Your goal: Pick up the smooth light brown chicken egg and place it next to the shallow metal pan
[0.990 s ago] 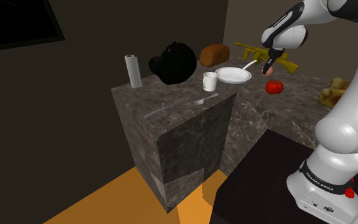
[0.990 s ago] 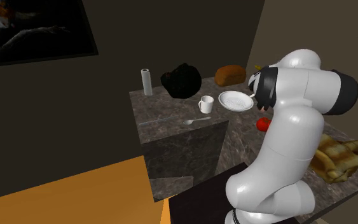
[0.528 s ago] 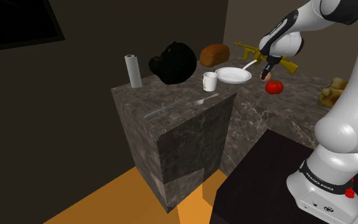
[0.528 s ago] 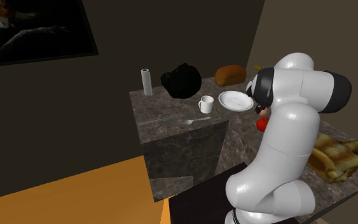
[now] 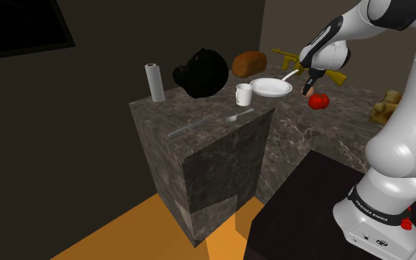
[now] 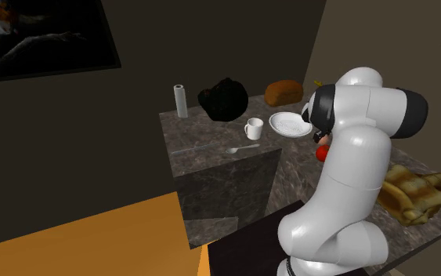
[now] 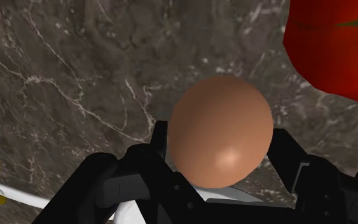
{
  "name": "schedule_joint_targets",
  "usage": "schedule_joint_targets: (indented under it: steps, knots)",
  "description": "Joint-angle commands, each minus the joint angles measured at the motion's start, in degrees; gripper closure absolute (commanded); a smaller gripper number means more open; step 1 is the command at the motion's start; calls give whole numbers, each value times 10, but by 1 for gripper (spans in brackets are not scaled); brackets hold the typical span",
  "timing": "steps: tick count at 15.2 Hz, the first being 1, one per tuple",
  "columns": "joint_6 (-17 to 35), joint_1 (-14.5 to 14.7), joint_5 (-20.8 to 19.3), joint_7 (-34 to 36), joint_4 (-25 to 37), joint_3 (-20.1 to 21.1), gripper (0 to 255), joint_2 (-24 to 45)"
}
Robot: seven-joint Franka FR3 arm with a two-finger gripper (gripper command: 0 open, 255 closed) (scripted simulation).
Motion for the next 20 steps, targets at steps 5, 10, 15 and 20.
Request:
schedule_joint_targets:
  steps: [5, 10, 15, 20]
  knots:
    - [0, 0, 0, 0, 0, 0, 0, 0]
    - [-24, 12, -25, 17, -11, -13, 0, -37]
    - [-47, 20, -48, 33, -18, -22, 0, -70]
    - [-47, 20, -48, 33, -18, -22, 0, -70]
